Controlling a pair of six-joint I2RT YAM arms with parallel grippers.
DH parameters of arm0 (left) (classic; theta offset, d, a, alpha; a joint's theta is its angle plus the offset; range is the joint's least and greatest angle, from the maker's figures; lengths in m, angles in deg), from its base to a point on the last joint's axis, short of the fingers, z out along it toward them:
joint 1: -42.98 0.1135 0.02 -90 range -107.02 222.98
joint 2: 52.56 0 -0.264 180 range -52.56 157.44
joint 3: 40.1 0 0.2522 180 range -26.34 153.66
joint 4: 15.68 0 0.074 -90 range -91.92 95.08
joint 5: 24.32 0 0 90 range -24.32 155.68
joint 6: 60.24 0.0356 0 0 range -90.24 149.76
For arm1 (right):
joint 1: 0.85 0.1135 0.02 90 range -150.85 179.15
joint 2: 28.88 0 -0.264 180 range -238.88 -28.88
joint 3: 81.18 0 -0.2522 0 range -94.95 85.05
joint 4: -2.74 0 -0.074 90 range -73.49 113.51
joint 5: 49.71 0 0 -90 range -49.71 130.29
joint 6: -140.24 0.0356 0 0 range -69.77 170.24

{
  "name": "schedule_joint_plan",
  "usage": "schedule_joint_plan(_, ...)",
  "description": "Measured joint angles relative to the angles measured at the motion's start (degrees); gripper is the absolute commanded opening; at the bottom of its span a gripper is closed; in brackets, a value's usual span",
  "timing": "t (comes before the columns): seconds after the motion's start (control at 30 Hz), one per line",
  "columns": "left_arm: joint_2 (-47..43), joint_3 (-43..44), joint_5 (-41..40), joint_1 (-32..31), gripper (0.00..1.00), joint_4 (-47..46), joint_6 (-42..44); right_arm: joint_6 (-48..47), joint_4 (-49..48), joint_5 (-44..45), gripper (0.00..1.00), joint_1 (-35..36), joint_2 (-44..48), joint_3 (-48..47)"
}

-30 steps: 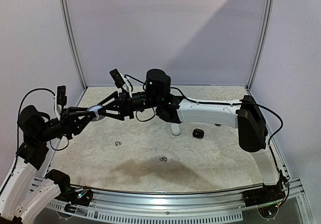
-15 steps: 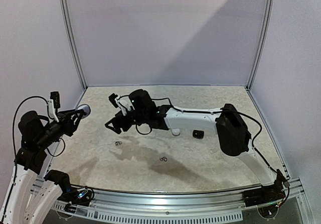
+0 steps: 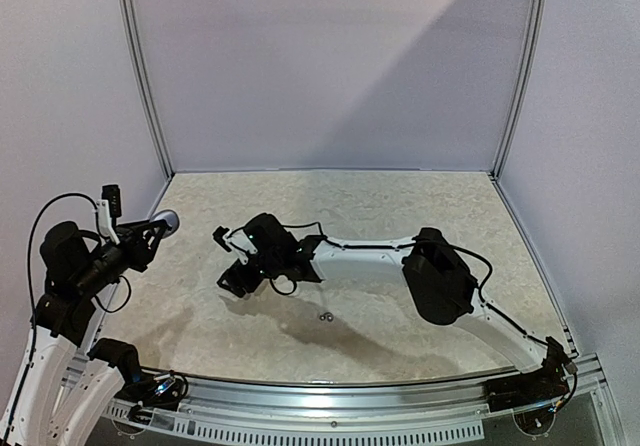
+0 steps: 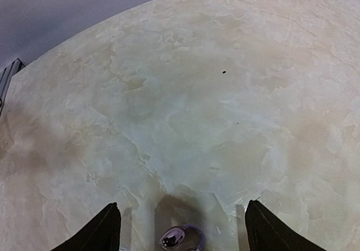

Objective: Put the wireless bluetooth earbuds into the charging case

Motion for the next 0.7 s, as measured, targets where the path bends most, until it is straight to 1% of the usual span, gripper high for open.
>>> schedule_joint_plan(0.1,0.09,-0.13,0.0,0.0,0.0,-0.42,0.0,-1.64,1.09,2.03,0.68,0.94,-0.87,-0.57)
schedule_joint_plan(0.27,0.17,-0.63,0.02,0.04,0.0,-0.92,-0.02,-6.23,2.12,7.54,0.49,2.29,-2.89,-2.47)
schedule_joint_plan(0.53,0.31,-0.76,0.17,0.09,0.0,-0.96,-0.02,-8.76,2.14,8.98,0.37,2.36,-3.21,-2.86)
schedule_joint_plan(0.7,0.31,-0.76,0.22,0.11,0.0,-0.96,-0.02,-10.43,-0.17,8.17,0.29,2.45,-1.31,1.27)
